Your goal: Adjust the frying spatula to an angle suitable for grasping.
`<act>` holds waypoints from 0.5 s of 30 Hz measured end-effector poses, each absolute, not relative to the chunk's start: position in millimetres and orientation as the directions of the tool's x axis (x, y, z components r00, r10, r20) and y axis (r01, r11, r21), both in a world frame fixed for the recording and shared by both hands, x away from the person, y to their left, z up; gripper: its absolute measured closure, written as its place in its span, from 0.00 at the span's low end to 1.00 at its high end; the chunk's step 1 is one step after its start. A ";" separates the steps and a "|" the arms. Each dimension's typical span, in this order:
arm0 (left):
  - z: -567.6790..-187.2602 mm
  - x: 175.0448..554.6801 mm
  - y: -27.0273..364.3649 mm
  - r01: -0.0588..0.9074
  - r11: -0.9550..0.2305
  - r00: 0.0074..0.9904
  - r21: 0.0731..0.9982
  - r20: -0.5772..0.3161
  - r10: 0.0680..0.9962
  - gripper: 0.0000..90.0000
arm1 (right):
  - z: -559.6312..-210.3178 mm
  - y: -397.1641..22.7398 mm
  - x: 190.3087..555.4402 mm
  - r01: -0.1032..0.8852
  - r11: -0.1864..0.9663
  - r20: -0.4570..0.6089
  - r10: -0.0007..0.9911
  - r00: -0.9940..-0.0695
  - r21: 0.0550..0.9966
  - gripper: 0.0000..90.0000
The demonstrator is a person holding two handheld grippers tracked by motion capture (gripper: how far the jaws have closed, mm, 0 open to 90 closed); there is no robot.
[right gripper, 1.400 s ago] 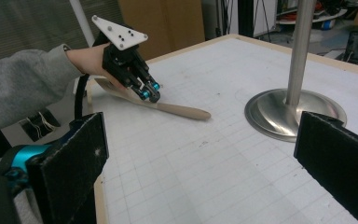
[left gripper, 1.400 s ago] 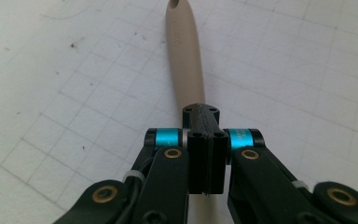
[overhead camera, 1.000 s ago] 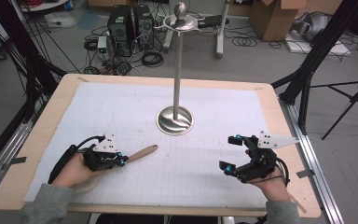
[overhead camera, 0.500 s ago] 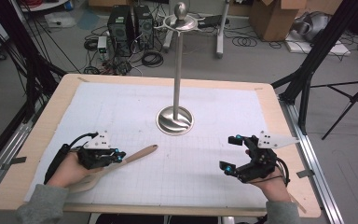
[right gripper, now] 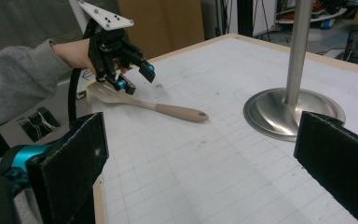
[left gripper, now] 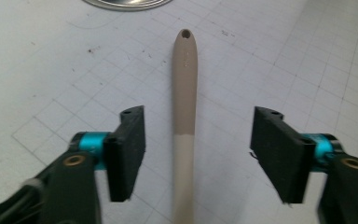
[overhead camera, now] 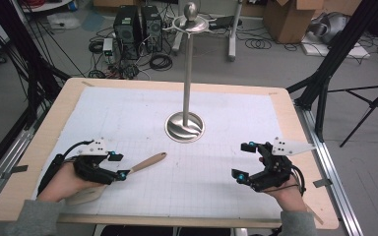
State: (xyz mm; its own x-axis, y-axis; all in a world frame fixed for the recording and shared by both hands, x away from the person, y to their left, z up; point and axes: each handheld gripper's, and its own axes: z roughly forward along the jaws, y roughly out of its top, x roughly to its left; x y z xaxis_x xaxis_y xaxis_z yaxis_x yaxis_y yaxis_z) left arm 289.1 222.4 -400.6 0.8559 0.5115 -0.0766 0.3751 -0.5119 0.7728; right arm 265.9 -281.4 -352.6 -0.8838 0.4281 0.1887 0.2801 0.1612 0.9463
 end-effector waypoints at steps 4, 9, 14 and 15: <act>-402.1 288.0 223.3 0.415 -0.544 0.850 0.729 -0.099 0.517 0.28 | -352.4 -281.6 265.0 0.286 0.159 0.195 0.426 -0.884 0.945 0.02; -402.4 288.1 224.5 0.413 -0.566 0.856 0.714 -0.091 0.509 0.22 | -352.8 -280.6 265.5 0.286 0.162 0.195 0.426 -0.884 0.944 0.02; -400.1 286.7 227.4 0.386 -0.559 0.865 0.733 -0.077 0.497 0.24 | -353.5 -281.1 266.1 0.289 0.163 0.196 0.425 -0.883 0.943 0.02; -400.0 286.7 228.3 0.384 -0.564 0.866 0.731 -0.074 0.494 0.24 | -353.6 -281.2 266.2 0.287 0.164 0.195 0.425 -0.884 0.944 0.02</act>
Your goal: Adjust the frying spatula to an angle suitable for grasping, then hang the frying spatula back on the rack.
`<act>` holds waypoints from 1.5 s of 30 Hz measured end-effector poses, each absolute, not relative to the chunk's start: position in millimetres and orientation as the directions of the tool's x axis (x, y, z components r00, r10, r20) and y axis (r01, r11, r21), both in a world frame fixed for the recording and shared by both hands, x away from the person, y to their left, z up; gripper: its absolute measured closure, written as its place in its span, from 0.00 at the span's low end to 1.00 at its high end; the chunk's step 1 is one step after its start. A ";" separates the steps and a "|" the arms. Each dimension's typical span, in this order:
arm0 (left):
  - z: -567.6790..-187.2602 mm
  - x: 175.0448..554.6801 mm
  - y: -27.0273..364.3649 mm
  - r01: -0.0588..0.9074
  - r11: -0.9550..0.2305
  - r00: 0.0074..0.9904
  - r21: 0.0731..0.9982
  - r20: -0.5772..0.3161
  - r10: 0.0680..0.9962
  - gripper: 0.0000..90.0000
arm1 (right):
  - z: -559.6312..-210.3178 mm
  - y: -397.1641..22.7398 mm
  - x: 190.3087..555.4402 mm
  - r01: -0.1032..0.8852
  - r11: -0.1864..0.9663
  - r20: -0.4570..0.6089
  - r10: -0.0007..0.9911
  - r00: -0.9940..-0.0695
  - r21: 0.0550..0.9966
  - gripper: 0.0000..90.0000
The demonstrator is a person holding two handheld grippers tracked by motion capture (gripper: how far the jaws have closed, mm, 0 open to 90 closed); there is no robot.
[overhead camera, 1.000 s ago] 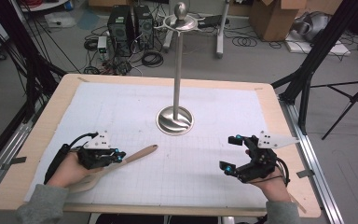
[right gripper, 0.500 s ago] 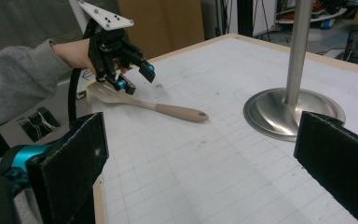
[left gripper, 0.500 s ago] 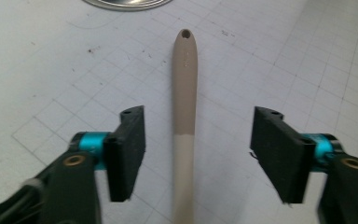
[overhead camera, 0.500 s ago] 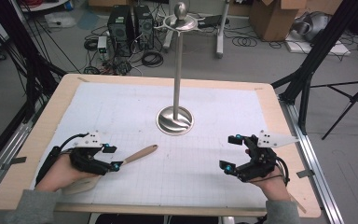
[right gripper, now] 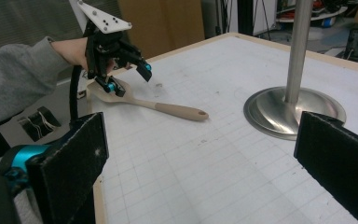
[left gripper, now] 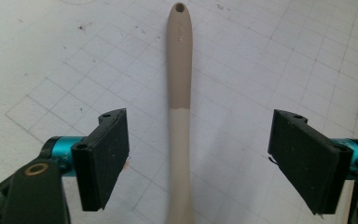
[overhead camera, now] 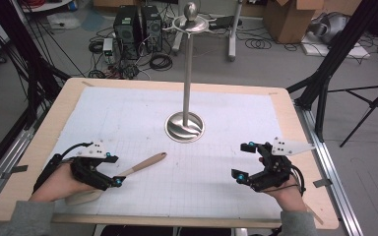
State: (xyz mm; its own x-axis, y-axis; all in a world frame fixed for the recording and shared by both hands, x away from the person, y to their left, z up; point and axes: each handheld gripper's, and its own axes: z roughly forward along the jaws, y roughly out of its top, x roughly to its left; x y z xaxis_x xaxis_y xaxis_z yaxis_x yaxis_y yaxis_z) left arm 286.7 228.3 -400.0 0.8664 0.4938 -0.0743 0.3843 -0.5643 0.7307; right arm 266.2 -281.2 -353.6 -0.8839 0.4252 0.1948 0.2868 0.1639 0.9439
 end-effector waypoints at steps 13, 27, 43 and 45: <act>-403.5 287.8 232.1 0.386 -0.599 0.874 0.702 -0.069 0.481 0.28 | -355.0 -280.4 266.5 0.292 0.173 0.196 0.426 -0.883 0.941 0.02; -408.2 290.4 237.1 0.358 -0.621 0.892 0.697 -0.059 0.448 0.32 | -354.6 -279.9 264.8 0.285 0.176 0.188 0.424 -0.886 0.942 0.02; -413.8 294.3 230.9 0.381 -0.662 0.891 0.646 -0.065 0.449 0.41 | -355.1 -282.3 263.6 0.286 0.171 0.189 0.431 -0.882 0.943 0.02; -414.6 294.9 230.2 0.385 -0.667 0.890 0.637 -0.065 0.452 0.43 | -355.0 -282.5 263.3 0.288 0.170 0.192 0.430 -0.882 0.942 0.02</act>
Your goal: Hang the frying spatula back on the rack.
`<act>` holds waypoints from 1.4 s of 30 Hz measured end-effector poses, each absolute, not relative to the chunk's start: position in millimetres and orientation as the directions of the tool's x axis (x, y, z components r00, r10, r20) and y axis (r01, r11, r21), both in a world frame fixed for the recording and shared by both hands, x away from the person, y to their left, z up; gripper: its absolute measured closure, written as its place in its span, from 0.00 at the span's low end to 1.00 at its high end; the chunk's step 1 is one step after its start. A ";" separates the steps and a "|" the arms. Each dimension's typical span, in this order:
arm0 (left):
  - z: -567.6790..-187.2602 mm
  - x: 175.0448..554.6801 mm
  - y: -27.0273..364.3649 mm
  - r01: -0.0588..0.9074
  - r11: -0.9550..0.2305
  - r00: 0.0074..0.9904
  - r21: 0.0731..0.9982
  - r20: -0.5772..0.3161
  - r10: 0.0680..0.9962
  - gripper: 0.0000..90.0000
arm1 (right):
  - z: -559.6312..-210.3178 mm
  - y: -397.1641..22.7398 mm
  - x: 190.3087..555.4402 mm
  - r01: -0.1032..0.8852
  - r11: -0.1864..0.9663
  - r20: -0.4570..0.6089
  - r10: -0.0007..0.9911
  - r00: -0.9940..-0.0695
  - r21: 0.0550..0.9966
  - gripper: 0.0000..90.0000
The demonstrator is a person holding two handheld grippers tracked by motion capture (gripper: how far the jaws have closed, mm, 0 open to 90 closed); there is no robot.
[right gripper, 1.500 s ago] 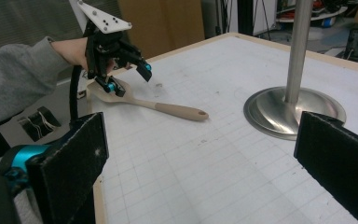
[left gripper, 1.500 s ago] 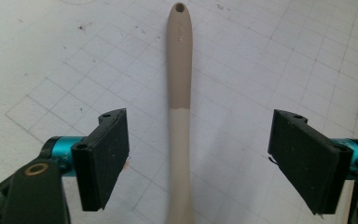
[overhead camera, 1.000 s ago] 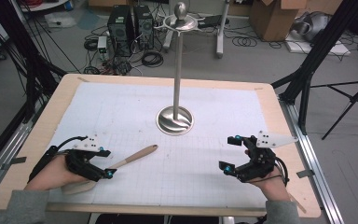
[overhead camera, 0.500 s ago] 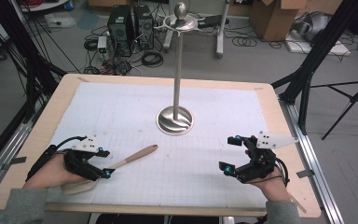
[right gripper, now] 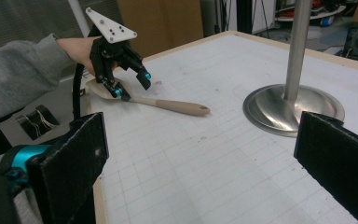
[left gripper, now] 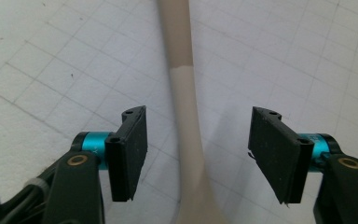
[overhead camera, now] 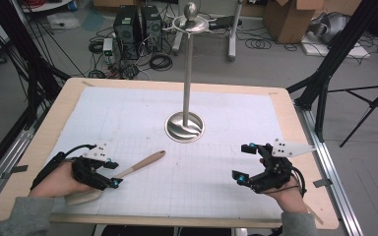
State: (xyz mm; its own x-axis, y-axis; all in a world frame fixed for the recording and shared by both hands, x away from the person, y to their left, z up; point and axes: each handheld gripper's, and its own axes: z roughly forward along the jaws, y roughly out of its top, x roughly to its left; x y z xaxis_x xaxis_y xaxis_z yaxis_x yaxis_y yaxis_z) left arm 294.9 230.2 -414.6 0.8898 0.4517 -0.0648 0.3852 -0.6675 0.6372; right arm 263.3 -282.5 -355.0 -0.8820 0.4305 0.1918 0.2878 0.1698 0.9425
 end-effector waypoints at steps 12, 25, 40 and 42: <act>-416.5 297.9 226.2 0.418 -0.680 0.876 0.602 -0.069 0.478 0.54 | -355.7 -282.1 262.9 0.290 0.176 0.192 0.428 -0.883 0.941 0.02; -418.6 301.8 220.4 0.467 -0.693 0.857 0.549 -0.089 0.508 0.60 | -356.8 -282.0 262.6 0.290 0.177 0.191 0.429 -0.883 0.940 0.02; -418.4 298.5 218.6 0.444 -0.716 0.862 0.538 -0.039 0.505 0.75 | -358.0 -283.7 261.9 0.297 0.176 0.198 0.431 -0.880 0.938 0.02; -418.2 297.8 217.2 0.446 -0.718 0.861 0.534 -0.036 0.508 0.75 | -358.2 -283.5 262.2 0.296 0.177 0.196 0.433 -0.880 0.939 0.02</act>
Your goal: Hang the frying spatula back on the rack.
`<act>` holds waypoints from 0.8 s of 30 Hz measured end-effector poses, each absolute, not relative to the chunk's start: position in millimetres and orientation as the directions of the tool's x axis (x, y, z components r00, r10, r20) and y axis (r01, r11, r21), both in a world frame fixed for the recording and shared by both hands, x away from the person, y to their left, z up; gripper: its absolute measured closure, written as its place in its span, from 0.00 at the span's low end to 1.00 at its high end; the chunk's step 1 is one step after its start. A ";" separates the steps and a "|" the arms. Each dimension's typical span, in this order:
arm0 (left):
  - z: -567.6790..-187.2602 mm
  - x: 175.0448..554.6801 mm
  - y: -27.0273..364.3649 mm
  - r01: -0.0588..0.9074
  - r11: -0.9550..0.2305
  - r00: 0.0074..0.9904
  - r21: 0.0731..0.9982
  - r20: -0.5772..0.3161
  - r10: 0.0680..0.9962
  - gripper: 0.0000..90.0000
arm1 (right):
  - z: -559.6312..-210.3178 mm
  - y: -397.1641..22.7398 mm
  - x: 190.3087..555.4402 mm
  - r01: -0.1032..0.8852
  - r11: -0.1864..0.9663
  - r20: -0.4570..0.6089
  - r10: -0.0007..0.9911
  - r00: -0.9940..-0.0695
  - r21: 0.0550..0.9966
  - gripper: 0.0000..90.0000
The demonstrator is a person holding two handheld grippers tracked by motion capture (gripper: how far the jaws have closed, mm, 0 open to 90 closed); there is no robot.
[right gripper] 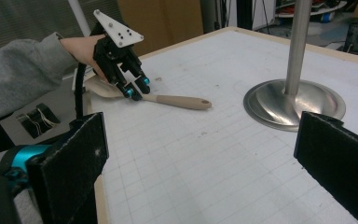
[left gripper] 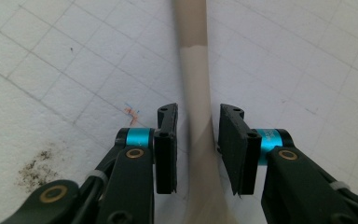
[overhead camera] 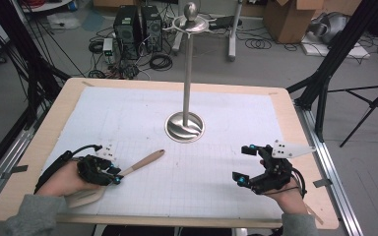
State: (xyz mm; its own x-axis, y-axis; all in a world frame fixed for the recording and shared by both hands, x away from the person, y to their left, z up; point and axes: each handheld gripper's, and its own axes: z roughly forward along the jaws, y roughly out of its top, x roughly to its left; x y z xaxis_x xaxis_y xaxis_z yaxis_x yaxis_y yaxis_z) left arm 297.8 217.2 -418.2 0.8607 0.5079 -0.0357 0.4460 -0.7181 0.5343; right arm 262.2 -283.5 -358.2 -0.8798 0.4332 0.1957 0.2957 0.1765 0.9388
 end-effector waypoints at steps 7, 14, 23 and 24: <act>-418.3 295.2 213.9 0.439 -0.722 0.859 0.535 -0.014 0.512 0.80 | -358.8 -282.4 262.2 0.300 0.179 0.197 0.437 -0.877 0.937 0.02; -418.9 296.4 214.7 0.464 -0.699 0.847 0.544 -0.041 0.530 0.86 | -359.4 -282.5 262.6 0.302 0.183 0.197 0.438 -0.877 0.936 0.02; -419.4 298.7 219.0 0.456 -0.692 0.855 0.560 -0.062 0.514 0.86 | -359.2 -283.2 261.7 0.305 0.180 0.202 0.436 -0.877 0.935 0.02; -419.1 299.0 219.8 0.456 -0.691 0.856 0.561 -0.062 0.514 0.86 | -359.2 -283.2 261.9 0.301 0.179 0.199 0.435 -0.878 0.937 0.02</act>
State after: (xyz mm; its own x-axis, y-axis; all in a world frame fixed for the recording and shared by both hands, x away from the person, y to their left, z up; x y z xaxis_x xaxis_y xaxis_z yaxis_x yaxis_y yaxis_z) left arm 299.0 219.8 -419.1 0.8557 0.5138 -0.0619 0.4556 -0.6911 0.5611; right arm 261.9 -283.2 -359.2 -0.8779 0.4355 0.1991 0.3010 0.1786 0.9367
